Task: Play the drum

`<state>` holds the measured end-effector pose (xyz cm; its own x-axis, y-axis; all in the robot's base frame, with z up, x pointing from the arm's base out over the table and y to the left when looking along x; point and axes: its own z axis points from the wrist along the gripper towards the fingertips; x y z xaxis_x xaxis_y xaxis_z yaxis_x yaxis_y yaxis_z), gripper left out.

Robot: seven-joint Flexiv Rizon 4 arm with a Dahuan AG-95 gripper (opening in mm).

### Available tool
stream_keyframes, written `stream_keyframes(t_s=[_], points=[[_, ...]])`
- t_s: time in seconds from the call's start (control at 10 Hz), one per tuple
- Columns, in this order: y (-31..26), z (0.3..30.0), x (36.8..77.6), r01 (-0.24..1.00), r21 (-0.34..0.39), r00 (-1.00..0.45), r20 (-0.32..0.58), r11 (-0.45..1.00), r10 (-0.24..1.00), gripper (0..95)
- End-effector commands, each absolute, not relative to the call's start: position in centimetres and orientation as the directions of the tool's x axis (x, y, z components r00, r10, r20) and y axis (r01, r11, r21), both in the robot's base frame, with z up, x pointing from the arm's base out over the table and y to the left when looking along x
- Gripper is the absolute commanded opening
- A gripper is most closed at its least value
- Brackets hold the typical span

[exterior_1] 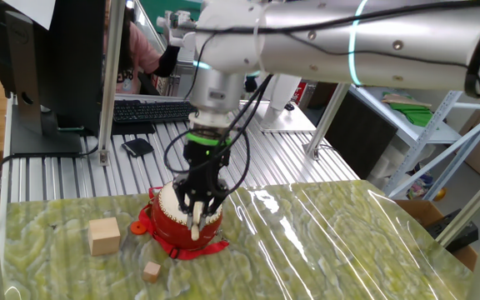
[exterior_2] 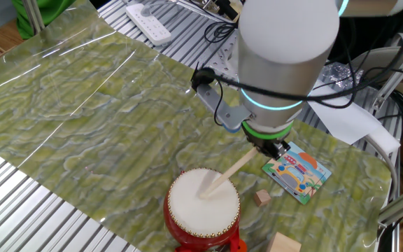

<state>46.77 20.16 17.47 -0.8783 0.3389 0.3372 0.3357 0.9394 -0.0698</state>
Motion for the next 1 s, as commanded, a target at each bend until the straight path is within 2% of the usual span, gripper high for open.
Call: stream_keyframes(t_s=[0.1, 0.5, 0.7, 1.0], points=[[20.3, 16.9, 46.8, 0.339, -0.069, -0.878, 0.335, 0.938, 0.342, 0.0], [19.8, 19.2, 46.6, 0.324, -0.055, -0.896, 0.301, 0.944, 0.325, 0.0], [19.2, 21.0, 46.4, 0.32, -0.04, -0.921, 0.219, 0.946, 0.321, 0.0], [18.0, 23.2, 46.3, 0.244, -0.011, -0.955, 0.17, 0.97, 0.243, 0.0]])
